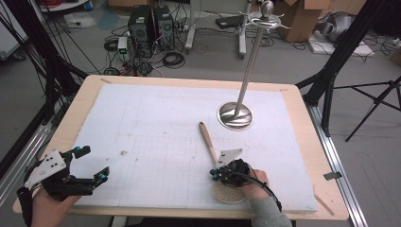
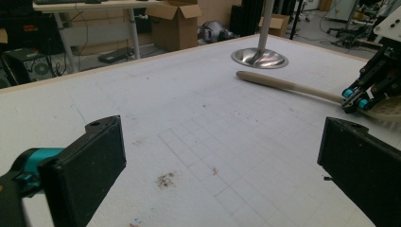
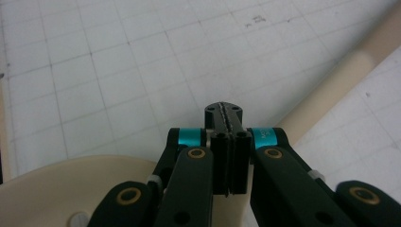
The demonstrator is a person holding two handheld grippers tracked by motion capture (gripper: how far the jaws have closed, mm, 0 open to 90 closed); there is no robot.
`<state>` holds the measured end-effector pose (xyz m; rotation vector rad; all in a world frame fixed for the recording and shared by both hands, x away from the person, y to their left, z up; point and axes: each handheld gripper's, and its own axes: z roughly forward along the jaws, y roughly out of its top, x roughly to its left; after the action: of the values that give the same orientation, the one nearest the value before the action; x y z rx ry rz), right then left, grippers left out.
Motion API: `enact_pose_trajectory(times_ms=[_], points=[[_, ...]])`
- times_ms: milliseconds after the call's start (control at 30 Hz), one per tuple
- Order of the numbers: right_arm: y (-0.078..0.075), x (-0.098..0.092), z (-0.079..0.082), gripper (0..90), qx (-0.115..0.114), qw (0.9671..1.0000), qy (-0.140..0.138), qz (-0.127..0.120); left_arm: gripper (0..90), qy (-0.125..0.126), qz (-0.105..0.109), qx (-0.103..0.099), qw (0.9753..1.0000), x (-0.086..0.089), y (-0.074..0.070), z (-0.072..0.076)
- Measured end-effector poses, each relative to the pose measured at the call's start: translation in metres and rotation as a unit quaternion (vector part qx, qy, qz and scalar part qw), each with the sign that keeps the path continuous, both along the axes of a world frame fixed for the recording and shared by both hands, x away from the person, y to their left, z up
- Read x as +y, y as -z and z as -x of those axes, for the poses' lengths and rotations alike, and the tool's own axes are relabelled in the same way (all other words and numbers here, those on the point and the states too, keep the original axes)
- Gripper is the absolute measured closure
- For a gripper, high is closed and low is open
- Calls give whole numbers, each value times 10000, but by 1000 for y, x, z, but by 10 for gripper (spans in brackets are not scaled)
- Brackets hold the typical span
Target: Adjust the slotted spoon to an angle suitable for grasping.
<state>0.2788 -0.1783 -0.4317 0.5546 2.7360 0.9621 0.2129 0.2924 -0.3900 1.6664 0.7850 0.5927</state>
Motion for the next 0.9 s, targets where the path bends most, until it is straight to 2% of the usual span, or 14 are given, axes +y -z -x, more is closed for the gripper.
enact_pose_trajectory(times_ms=[200, 300, 400, 500, 600, 767, 900], points=[[-1, -1, 1, 900, -29, 10000, -45, -2, 21, 3, -10, 18, 10000, -2, 1, -1], [-7, -3, 3, 900, -141, 9994, -148, -270, 21, -14, 1, 13, 10000, -1, 1, 0], [-16, -6, 2, 900, -287, 9985, -113, -461, 20, -23, -11, 8, 10000, 0, 0, 0], [-22, -9, -1, 900, -475, 9974, 39, -549, 21, -21, -18, 11, 10000, 0, 0, 1], [-21, -13, -6, 900, -483, 9969, 253, -562, 21, -18, -25, 10, 10000, 0, 0, 1], [-16, -20, -18, 900, -389, 9961, 508, -614, 21, -38, -7, 0, 10000, 1, 0, 2], [-9, -26, -24, 900, -298, 9955, 701, -559, 21, -51, -12, 9, 10000, 2, 0, 3]])
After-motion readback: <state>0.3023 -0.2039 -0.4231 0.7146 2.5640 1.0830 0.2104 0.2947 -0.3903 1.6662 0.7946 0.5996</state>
